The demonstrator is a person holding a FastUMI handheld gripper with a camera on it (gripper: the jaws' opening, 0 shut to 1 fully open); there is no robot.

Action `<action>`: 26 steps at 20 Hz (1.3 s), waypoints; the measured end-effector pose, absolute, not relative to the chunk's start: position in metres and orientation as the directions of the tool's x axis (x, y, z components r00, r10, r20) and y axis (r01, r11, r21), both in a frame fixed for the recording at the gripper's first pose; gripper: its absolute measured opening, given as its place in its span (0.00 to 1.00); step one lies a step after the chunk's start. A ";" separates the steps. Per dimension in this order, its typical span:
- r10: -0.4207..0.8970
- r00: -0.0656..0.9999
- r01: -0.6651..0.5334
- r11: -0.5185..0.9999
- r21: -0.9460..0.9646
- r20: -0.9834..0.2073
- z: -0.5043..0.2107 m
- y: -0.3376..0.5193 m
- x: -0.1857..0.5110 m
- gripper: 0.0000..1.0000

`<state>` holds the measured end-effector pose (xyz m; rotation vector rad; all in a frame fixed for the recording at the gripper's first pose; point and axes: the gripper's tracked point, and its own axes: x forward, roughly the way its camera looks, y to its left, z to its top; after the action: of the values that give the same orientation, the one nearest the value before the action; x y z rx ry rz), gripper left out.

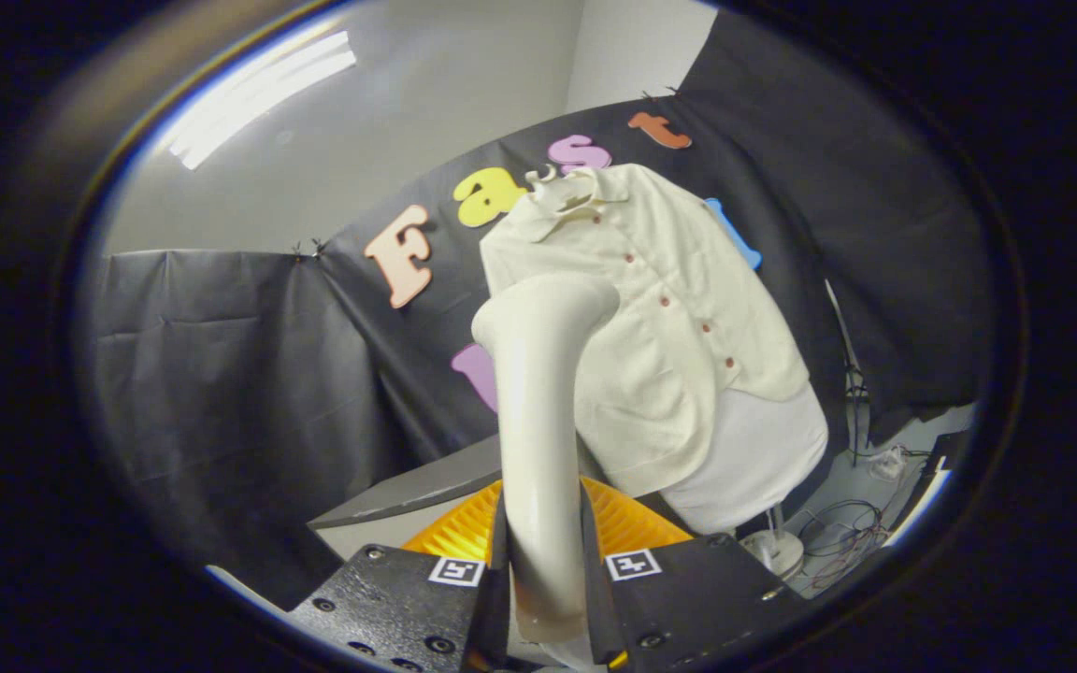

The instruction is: Iron the clothes twice with a garment steamer, once on the left side and once on the right side.

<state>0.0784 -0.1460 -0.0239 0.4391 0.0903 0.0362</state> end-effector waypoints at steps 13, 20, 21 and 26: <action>0.192 0.980 -0.172 0.955 0.241 -0.059 0.000 0.008 0.066 0.33; 0.185 0.981 -0.165 0.957 0.240 -0.061 -0.005 0.018 0.065 0.33; 0.188 0.980 -0.170 0.955 0.244 -0.056 -0.003 0.020 0.063 0.33; 0.177 0.983 -0.164 0.966 0.199 -0.048 0.002 0.027 0.060 0.33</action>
<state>0.0600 0.0268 0.0020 0.1955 0.0655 0.1726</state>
